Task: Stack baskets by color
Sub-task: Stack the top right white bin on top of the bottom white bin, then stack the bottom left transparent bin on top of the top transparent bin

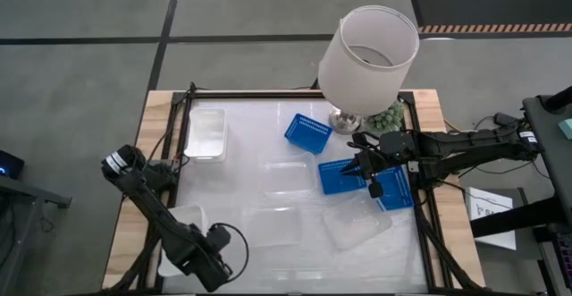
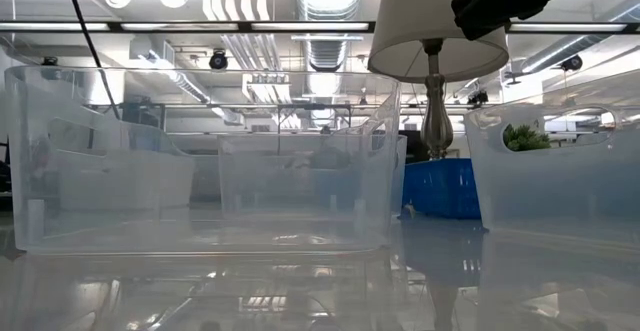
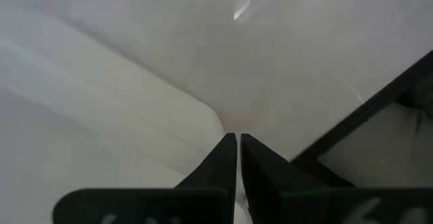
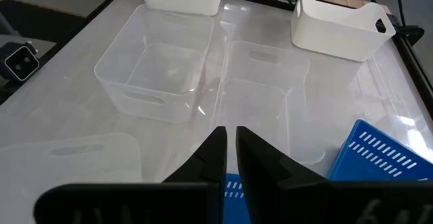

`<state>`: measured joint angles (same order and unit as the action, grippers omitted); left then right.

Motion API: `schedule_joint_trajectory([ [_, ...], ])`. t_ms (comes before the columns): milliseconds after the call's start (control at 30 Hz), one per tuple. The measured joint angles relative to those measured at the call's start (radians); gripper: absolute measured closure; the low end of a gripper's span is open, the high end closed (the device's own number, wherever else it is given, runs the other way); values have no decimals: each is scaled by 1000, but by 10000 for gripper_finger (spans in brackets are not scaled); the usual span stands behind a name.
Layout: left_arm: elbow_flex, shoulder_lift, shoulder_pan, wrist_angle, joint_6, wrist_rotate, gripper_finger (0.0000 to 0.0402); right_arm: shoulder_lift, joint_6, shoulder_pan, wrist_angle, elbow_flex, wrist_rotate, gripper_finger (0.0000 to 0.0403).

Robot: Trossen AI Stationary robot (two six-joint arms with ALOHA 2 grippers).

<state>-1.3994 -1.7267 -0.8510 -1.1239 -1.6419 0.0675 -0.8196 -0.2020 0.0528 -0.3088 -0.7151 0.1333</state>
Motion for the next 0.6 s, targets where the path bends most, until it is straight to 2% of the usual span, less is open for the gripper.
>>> schedule_joint_trajectory([
  [167,0,1,-7,1,-71,127,396,0,0,0,0,0,0,376],
  [267,-6,7,-12,-2,-60,126,396,0,0,0,0,0,0,376],
  [367,-40,10,-13,3,37,4,396,0,0,0,0,0,-1,376],
  [600,-85,23,13,9,474,-433,396,0,-5,0,1,0,-2,376],
])
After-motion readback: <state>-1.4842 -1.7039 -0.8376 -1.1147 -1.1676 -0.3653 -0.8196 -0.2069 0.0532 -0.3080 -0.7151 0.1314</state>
